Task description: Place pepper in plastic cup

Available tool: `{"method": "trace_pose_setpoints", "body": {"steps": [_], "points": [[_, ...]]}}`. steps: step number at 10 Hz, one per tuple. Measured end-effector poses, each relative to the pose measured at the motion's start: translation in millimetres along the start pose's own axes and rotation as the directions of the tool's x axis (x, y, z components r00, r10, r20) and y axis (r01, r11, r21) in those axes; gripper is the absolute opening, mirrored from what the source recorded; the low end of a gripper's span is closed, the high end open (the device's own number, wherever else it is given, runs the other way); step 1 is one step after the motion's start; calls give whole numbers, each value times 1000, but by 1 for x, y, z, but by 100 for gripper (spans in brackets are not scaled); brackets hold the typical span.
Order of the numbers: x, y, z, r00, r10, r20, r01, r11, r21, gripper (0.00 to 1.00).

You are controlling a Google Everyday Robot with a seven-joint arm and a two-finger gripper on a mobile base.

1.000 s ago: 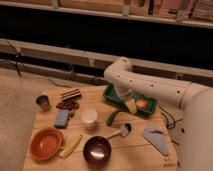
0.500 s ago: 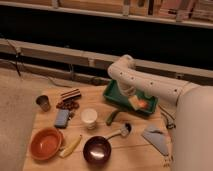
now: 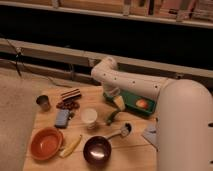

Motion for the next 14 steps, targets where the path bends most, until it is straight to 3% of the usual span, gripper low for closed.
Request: {"method": "trace_pose_setpoints", "body": {"steps": [3,7,14], "points": [[-19,10,1,1000,-13,17,13,1000,13,80],[-43,20,20,999,-16,45,16,1000,0,80],[-71,-2,62,998,-35,50,37,998,-46,80]]}}
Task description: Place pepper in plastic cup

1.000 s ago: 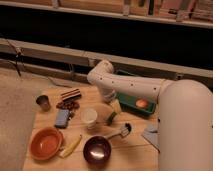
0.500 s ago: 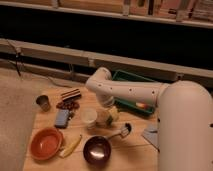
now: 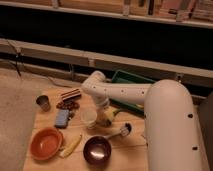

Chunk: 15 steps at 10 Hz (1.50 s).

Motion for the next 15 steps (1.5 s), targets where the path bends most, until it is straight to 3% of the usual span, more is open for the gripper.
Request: {"method": "trace_pose_setpoints", "body": {"steps": [8,12,14,15], "points": [[-10,21,0,995,84,-56,-81,996,49,80],[-8,28,10,992,114,-61,-112,993,40,75],[-6,29,14,990,123,-64,-121,992,32,80],[-5,31,16,990,127,-66,-126,992,28,76]]}}
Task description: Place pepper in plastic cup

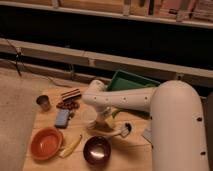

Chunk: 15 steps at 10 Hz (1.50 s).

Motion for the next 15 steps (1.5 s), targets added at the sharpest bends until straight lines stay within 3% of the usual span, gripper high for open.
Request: {"method": "trace_pose_setpoints", "body": {"steps": [7,8,10,15], "points": [[5,2,-1,1000,28,-10,-28,1000,3,7],[7,0,-4,999,33,-14,-33,999,4,1],[13,-9,-20,999,45,-26,-45,999,14,0],[36,-34,-89,996,64,-61,-60,997,58,0]]}}
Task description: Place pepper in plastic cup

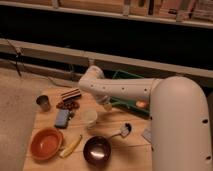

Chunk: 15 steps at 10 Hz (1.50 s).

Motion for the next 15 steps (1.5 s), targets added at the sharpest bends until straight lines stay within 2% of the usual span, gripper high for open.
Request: {"method": "trace_pose_setpoints", "body": {"steps": [1,3,6,9,10,15], "points": [[3,-6,-14,1000,5,-9,-5,1000,10,0],[13,-9,-28,999,22,-24,-21,999,25,0],[53,4,-41,995,98,-18,-97,994,56,0],[116,35,-52,982,185,26,-187,977,98,0],[128,42,-52,978,202,49,-206,973,106,0],[208,83,-33,952,267,152,-287,949,131,0]]}}
